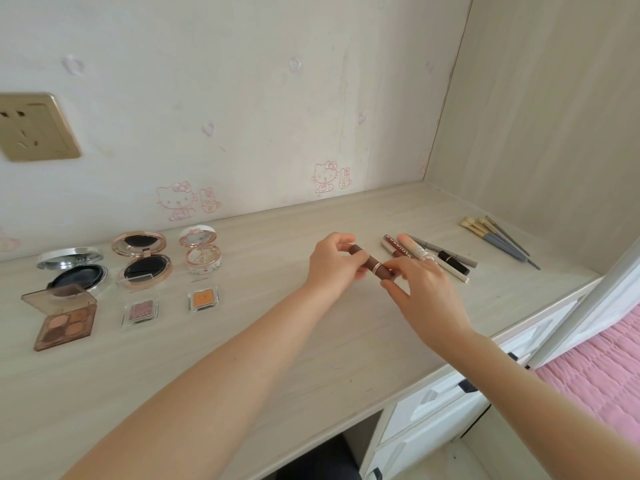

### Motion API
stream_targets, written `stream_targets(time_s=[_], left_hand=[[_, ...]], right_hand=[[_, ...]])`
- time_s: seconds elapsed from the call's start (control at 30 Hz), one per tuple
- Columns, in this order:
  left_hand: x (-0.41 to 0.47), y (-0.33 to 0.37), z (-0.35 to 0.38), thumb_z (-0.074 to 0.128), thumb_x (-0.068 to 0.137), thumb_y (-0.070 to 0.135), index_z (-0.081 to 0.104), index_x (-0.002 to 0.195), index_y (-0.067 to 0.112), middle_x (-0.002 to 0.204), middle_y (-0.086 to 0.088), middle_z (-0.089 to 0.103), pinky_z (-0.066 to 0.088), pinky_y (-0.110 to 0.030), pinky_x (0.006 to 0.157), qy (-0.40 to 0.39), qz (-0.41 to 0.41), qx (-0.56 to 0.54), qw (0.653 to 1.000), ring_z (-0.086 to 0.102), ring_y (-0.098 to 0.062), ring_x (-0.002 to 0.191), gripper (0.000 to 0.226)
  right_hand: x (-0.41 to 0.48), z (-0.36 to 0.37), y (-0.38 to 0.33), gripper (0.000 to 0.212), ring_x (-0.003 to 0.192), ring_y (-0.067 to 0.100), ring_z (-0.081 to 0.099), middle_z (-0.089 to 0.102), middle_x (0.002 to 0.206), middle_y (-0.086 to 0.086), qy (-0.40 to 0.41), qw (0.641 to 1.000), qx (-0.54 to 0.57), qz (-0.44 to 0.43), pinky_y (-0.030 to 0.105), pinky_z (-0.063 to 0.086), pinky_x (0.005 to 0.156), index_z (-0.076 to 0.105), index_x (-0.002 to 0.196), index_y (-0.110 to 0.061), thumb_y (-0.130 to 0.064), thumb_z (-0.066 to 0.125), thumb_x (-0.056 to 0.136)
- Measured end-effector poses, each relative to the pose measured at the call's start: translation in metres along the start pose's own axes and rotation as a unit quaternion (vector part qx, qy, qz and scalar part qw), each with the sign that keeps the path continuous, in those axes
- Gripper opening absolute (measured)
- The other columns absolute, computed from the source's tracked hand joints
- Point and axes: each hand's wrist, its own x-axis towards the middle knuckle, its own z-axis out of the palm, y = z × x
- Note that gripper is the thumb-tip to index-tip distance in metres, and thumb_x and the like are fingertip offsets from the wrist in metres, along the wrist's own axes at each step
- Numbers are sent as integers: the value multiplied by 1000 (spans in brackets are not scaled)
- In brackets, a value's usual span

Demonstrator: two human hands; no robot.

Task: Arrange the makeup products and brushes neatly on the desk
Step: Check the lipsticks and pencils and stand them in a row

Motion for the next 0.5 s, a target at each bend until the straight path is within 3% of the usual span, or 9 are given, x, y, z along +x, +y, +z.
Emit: stream_targets(time_s=[0.1,0.2,0.37,0.5], left_hand=[[-13,4,-16,65,81,1,52,121,8,114,-14,59,59,-34,76,8,-36,-64,997,69,-27,79,43],[-24,5,-33,65,82,0,45,124,7,109,-15,62,58,-34,81,17,-88,-157,983,71,-27,84,47],[-44,5,-69,59,85,-2,63,102,-12,96,-21,67,59,-26,76,-18,-135,-239,961,70,-24,82,20],[-61,3,-94,58,88,3,64,95,-4,88,-15,72,59,-30,75,-56,-140,-230,961,72,-25,79,11]], right_hand=[[-4,2,-17,15,114,21,50,66,94,-10,8,1000,22,-17,36,45,85,63,103,-21,-27,63,89],[-9,5,-36,20,96,12,53,64,92,-16,21,998,41,-32,29,42,74,58,105,-25,-31,65,87],[-16,14,-66,15,89,12,52,61,90,-20,10,995,66,-70,28,44,72,58,99,-25,-29,66,87],[-17,22,-91,15,86,13,51,60,91,-14,21,994,54,-92,29,45,71,63,98,-24,-32,68,86]])
